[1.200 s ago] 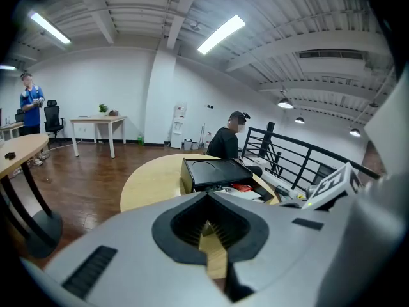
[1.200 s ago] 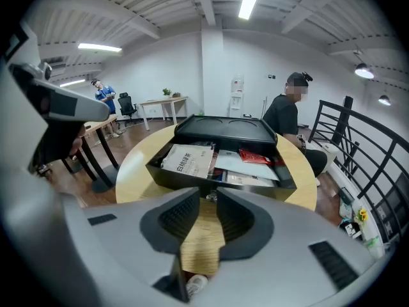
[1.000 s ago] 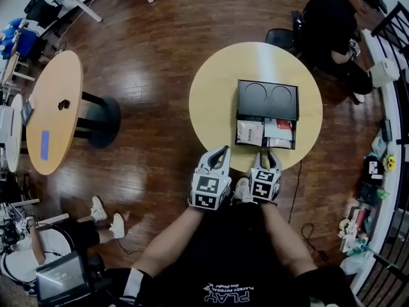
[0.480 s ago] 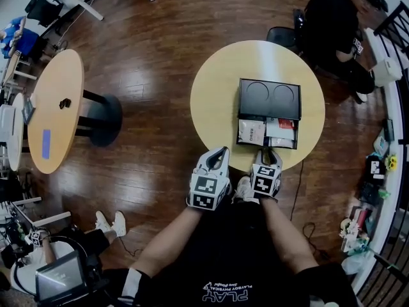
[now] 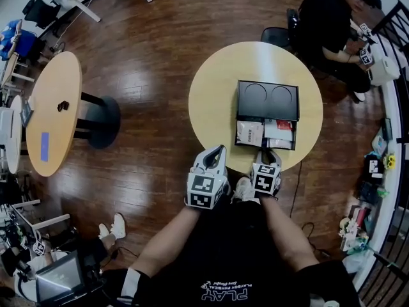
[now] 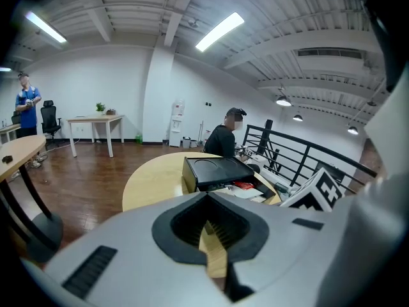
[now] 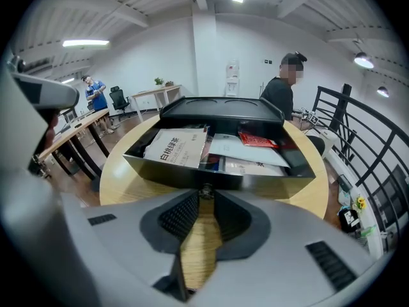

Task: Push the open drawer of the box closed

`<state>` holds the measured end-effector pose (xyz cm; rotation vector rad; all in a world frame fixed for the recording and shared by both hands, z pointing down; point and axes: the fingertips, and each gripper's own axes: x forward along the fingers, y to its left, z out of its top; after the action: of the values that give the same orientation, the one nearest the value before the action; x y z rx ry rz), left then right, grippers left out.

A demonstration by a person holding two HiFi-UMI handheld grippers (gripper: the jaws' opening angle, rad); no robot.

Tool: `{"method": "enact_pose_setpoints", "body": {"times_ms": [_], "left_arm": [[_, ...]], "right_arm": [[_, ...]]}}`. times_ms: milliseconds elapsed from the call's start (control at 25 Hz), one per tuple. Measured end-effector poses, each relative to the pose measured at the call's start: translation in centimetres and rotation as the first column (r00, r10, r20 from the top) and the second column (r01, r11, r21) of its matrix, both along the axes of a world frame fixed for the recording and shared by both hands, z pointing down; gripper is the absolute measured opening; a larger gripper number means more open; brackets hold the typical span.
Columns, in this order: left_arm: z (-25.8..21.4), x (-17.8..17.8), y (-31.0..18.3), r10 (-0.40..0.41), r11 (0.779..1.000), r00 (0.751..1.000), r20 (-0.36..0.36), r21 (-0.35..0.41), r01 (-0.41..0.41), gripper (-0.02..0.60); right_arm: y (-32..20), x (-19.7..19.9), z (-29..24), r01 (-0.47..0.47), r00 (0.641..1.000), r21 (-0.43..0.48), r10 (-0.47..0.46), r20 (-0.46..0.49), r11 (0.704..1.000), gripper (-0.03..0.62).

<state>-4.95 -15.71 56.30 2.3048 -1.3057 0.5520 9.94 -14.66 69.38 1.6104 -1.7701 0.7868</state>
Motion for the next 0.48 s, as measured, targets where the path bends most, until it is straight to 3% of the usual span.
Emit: {"method": "enact_pose_setpoints", "body": {"times_ms": [480], "left_arm": [[0.0,0.1,-0.5,-0.009,1.000,1.000,-0.004,0.000,0.009,-0.003]], "right_arm": [[-1.8,0.3,-0.7,0.024,1.000,0.028,-0.023,-0.015,0.999,0.078]]}}
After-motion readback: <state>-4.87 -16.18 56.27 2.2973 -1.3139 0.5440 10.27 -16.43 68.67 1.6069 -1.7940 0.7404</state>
